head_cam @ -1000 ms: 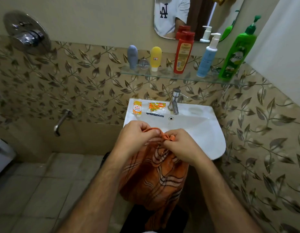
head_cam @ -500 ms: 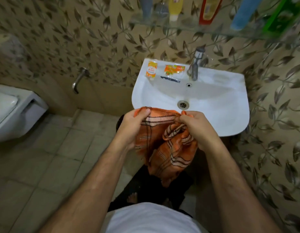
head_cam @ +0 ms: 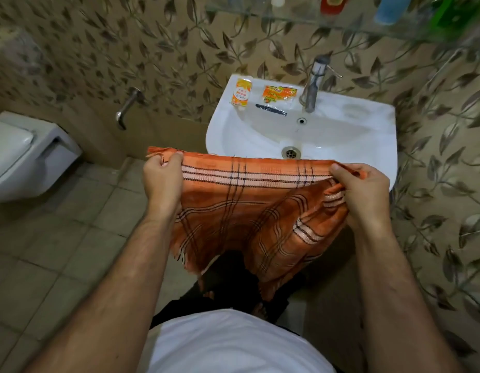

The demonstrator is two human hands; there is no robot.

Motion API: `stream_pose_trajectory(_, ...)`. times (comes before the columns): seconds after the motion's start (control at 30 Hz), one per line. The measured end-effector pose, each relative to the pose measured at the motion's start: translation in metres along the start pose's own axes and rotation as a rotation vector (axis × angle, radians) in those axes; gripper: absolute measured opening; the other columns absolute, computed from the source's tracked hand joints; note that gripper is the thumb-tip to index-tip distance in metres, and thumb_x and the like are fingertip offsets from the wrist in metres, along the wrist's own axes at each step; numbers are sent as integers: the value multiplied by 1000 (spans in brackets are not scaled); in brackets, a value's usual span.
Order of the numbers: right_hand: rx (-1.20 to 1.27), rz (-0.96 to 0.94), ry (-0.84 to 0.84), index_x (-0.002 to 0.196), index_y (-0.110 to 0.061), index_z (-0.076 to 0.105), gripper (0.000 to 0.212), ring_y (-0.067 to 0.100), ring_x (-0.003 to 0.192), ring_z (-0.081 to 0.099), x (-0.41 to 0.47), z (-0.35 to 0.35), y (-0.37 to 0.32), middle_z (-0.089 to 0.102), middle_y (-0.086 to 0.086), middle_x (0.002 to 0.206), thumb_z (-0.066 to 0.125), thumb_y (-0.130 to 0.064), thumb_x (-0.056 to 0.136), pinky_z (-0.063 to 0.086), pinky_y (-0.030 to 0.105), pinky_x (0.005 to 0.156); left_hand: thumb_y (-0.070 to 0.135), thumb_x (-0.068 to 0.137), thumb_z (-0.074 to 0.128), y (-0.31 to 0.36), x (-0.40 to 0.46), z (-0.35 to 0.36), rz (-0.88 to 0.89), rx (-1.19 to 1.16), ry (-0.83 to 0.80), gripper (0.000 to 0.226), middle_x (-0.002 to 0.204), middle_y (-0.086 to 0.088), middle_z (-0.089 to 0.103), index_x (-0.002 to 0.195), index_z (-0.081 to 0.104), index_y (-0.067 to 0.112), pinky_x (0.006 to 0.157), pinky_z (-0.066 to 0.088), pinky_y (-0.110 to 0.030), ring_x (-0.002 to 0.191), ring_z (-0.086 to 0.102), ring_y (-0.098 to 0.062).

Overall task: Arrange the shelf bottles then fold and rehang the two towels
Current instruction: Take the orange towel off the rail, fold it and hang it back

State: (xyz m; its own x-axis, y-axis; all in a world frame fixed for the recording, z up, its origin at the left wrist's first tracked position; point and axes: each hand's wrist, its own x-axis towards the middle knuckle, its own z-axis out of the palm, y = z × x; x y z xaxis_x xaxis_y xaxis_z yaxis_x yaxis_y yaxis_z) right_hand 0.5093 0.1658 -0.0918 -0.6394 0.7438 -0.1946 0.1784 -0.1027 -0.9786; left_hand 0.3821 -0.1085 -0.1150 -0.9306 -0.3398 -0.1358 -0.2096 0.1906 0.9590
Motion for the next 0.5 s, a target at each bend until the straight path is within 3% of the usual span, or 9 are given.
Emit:
stream_pose_trajectory(0.07, -36, -20, -42, 72, -12, 61, 19, 10, 41, 58, -2, -3, -3, 62, -3, 48, 72, -3, 85, 51, 22, 46, 44, 68, 64, 4, -3, 1, 2, 16, -31, 35, 59, 4, 47, 54, 44, 18, 60, 39, -33, 59, 45, -17)
stream_pose_trajectory(0.17, -63, -2, -81, 73, -8, 58, 19, 19, 36, 58, -9, 5, -6, 62, 7, 47, 70, -6, 87, 49, 24, 40, 41, 72, 68, 8, -14, 7, 29, 33, -53, 28, 62, 8, 59, 56, 56, 21, 68, 51, -37, 64, 56, -17)
stream_pose_trajectory(0.27, -102, -10, -112, 66, -16, 62, 22, 30, 44, 63, -19, 18, -2, 66, 16, 54, 72, -15, 86, 58, 46, 53, 42, 75, 68, 8, -29, 13, 97, 27, -91, 29, 65, 5, 64, 67, 64, 14, 72, 55, -41, 67, 59, -13)
stream_pose_trajectory(0.33, -125, -13, -159, 61, -20, 67, 25, 31, 48, 65, -27, 26, -3, 67, 15, 56, 74, -18, 85, 59, 56, 62, 49, 75, 67, 3, -36, 16, 134, 38, -139, 42, 65, -13, 66, 70, 65, 7, 70, 55, -47, 63, 57, -16)
stream_pose_trajectory(0.4, -140, -36, -201, 61, -23, 71, 25, 27, 55, 69, -35, 34, -4, 70, 8, 59, 74, -19, 85, 60, 55, 69, 53, 77, 66, 0, -42, 18, 146, 35, -204, 49, 68, -22, 66, 72, 65, 4, 67, 55, -51, 60, 60, -23)
stream_pose_trajectory(0.5, -173, -94, -271, 71, -16, 75, 17, 23, 72, 73, -48, 46, -9, 75, 5, 70, 73, -24, 86, 60, 49, 80, 52, 81, 64, 2, -61, 23, 126, 47, -296, 47, 58, -7, 64, 67, 65, 7, 61, 54, -44, 57, 61, -29)
